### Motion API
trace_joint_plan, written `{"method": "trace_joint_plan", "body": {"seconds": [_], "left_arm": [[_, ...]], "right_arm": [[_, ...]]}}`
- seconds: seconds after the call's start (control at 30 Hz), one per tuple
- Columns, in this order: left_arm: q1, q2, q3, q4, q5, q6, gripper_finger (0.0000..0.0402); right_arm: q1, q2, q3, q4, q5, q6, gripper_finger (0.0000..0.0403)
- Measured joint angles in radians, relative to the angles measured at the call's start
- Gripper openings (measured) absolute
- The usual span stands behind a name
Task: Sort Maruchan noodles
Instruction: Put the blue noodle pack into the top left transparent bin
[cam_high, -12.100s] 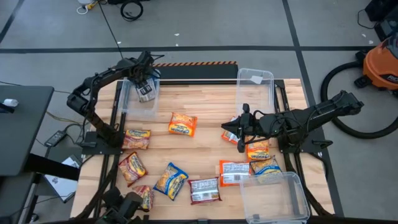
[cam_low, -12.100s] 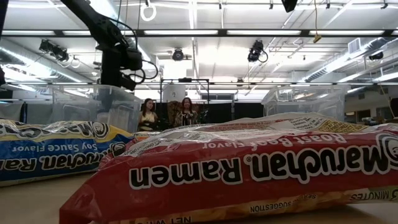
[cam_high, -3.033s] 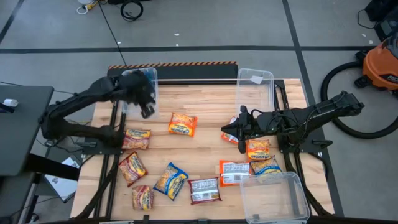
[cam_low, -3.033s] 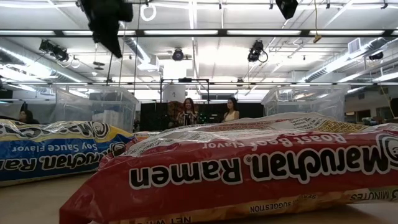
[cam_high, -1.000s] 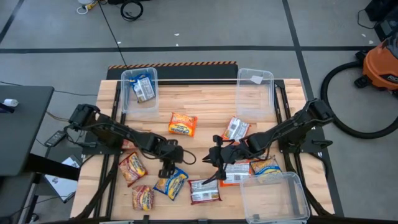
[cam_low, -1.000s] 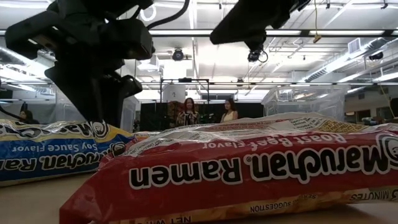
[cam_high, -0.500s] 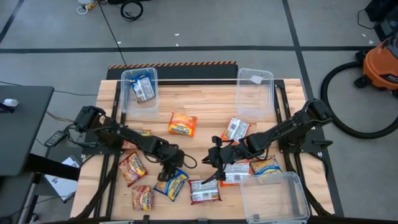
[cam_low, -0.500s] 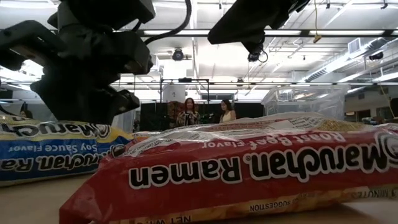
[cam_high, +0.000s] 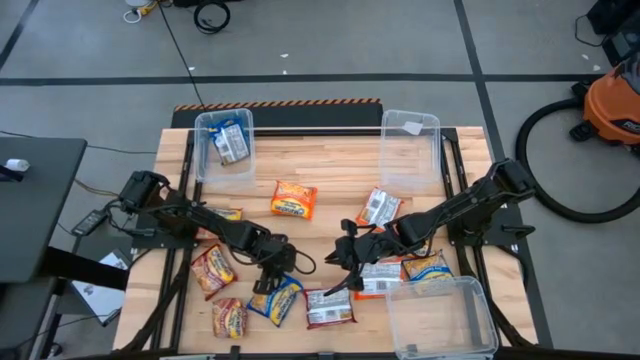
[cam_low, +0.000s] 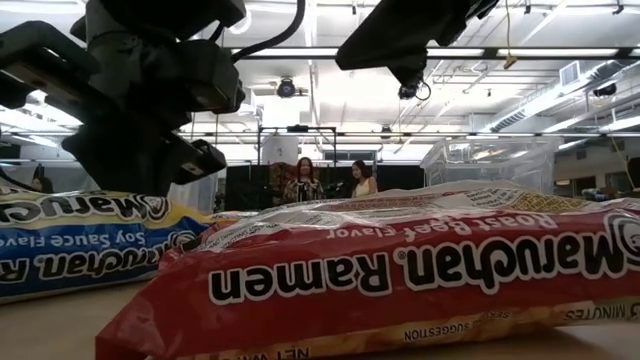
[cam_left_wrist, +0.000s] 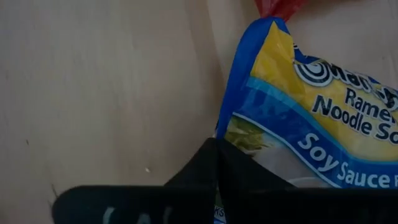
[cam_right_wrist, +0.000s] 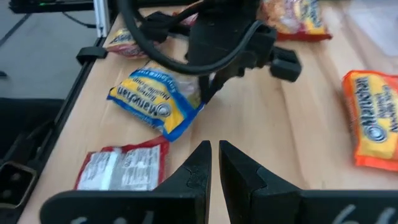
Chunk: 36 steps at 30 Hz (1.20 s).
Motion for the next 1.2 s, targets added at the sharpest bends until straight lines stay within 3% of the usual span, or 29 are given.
{"method": "trace_joint_plan", "body": {"seconds": [0.27, 0.5, 1.2], "left_arm": [[0.0, -0.052, 0.013, -0.078, -0.027, -0.004, 0.0004], [0.0, -0.147, 0.091, -0.259, -0.091, -0.005, 0.0002], [0.001, -0.308, 0.355, -0.714, -0.272, -0.022, 0.0001]], "right_arm": [[0.011, -0.097, 0.0, -0.089, -0.019, 0.048, 0.0038], [0.015, -0.172, 0.0, -0.1, -0.016, 0.04, 0.0038], [0.016, -0.175, 0.0, -0.143, 0.013, 0.037, 0.0038]]}}
